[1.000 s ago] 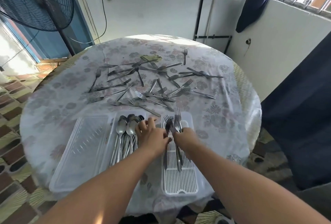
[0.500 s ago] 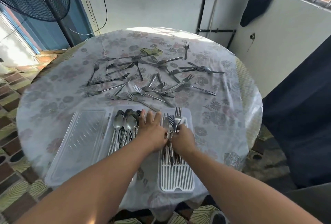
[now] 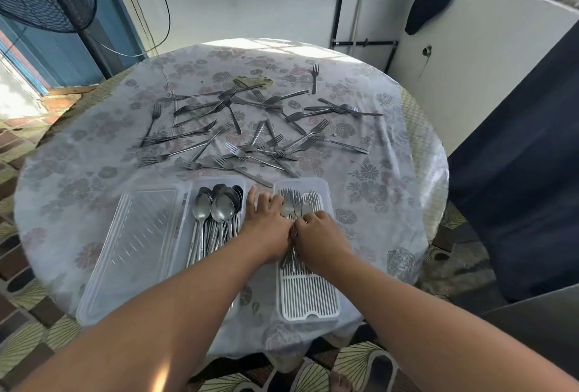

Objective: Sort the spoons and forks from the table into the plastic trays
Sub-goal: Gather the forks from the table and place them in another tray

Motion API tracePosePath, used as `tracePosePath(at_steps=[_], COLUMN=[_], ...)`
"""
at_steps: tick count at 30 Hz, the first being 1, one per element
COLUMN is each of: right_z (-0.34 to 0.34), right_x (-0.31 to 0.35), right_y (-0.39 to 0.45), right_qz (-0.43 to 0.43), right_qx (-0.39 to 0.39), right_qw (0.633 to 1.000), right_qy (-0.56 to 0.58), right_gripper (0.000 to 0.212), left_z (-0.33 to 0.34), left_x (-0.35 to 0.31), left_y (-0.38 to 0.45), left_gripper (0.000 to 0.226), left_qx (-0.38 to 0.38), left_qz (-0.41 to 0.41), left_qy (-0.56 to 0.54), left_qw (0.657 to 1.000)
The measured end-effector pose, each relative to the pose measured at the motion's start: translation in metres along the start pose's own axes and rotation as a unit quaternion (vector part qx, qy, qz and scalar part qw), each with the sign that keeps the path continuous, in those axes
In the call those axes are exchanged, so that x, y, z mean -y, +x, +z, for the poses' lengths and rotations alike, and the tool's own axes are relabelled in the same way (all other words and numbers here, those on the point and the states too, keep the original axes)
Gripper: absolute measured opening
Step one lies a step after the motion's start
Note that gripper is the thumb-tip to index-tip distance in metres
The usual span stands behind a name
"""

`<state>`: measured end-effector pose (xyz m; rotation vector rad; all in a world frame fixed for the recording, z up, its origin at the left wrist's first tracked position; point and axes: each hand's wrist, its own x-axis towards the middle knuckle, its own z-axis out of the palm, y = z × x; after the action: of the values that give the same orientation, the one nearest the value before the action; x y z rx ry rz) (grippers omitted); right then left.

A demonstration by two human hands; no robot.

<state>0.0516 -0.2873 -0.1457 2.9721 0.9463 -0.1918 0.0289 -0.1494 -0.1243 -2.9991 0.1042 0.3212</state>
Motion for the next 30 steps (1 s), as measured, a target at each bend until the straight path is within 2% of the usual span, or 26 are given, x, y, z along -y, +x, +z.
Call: tracePosePath(at_steps=[4,8,12,17,20,26,30], right_z=[-0.002,-0.012,-0.016,-0.012,-0.008,-0.004,-0.006], right_x=[-0.003,-0.016,-0.021,-0.017,-0.022,-0.024,-0.023], right_y=[0.002,0.008,0.005,0.006,0.007,0.010,0.013], right_qz=[-0.002,0.029,0.018,0.022,0.005,0.019,0.020], right_qx=[0.004,0.020,0.038,0.024,0.028,0.068,0.078], right_qw=[0.998,0.998,0.997,0.998,0.997,0.990,0.989], right_qy=[-0.059,-0.050,-0.067,-0.045,-0.067,-0.125,-0.121], right_gripper=[0.042,0.048,0.037,0.064,0.064,0.067,0.067], left_z=[0.000,-0.002,-0.008,-0.017,-0.016,-0.016,-0.014], left_x=[0.004,0.002,-0.003,-0.009,-0.012,-0.011,-0.009], left_y=[0.000,0.001,0.005,0.010,0.007,0.007,0.005], left_gripper=[0.039,0.048,0.053,0.065,0.056,0.057,0.051], left_qx=[-0.014,-0.009,0.020,0.028,0.011,-0.005,-0.006], left_qz=[0.026,0.043,0.052,0.052,0.082,0.096,0.113], left_qy=[-0.006,0.041,0.105,0.158,0.145,0.103,0.105], left_qw=[1.000,0.998,0.993,0.986,0.986,0.990,0.988])
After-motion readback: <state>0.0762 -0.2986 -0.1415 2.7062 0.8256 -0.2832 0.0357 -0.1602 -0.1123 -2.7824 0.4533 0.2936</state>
